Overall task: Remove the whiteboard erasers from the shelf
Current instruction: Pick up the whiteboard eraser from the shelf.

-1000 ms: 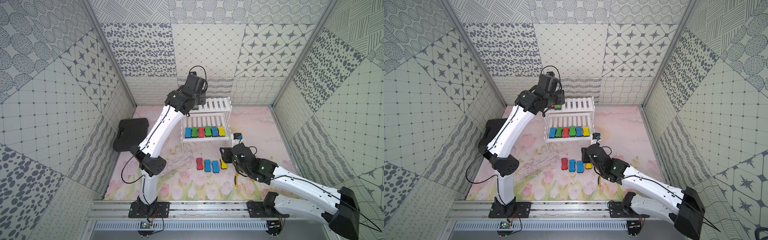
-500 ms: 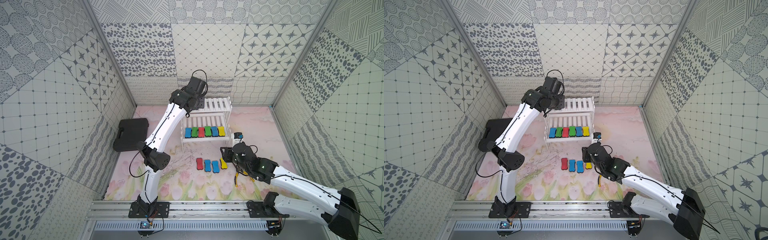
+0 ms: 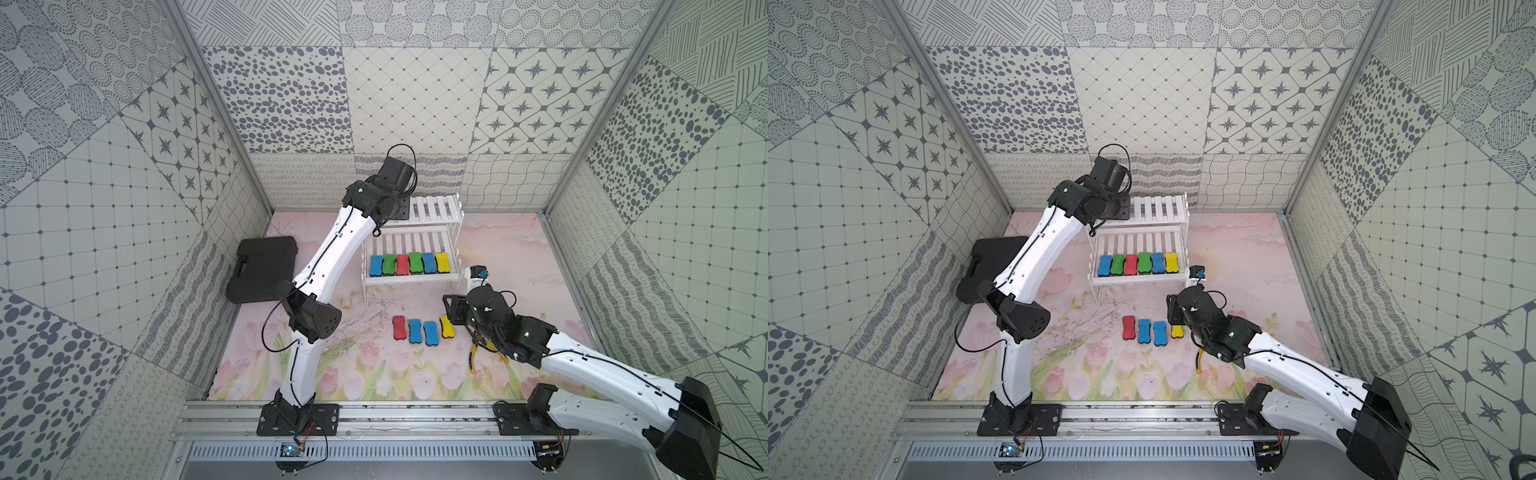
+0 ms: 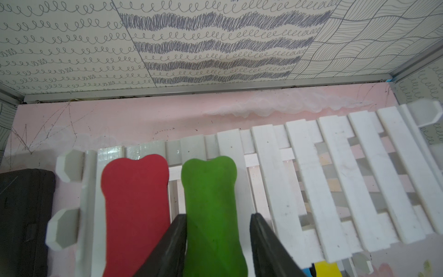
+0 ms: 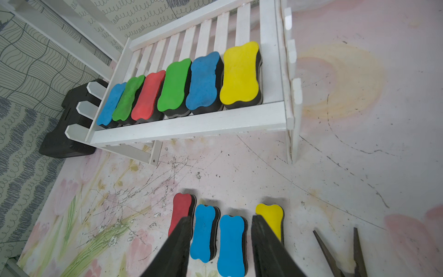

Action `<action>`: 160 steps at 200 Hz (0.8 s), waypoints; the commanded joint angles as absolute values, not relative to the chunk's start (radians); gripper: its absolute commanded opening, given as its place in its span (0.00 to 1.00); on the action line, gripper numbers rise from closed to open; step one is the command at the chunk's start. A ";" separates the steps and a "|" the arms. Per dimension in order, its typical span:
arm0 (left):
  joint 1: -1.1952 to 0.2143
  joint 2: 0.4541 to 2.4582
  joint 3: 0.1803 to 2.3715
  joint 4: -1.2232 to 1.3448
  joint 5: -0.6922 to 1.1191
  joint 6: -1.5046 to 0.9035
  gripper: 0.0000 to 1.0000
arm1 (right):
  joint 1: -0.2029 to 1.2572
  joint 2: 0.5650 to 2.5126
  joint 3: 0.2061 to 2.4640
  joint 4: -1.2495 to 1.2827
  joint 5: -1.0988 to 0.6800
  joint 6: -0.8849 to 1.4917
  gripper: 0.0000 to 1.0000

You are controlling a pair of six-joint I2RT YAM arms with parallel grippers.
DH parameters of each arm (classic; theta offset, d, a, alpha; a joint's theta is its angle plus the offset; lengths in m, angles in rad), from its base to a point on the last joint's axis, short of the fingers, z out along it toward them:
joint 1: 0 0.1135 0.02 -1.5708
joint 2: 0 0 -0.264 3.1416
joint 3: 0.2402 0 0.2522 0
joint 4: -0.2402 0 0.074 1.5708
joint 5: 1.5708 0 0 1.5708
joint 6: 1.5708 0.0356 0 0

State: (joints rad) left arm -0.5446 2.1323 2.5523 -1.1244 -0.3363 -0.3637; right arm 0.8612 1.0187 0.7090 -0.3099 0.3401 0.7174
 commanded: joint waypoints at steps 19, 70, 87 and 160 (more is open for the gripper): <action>-0.543 2.149 2.544 -1.170 -0.359 -0.332 0.47 | 0.850 1.005 0.690 -0.296 0.334 0.732 0.45; -0.549 2.150 2.536 -1.157 -0.372 -0.327 0.33 | 0.841 1.005 0.683 -0.296 0.334 0.744 0.45; -0.549 2.137 2.536 -1.145 -0.359 -0.330 0.30 | 0.839 1.000 0.681 -0.295 0.334 0.747 0.45; -0.564 1.960 2.407 -1.041 -0.280 -0.388 0.24 | 0.818 0.974 0.676 -0.295 0.327 0.755 0.45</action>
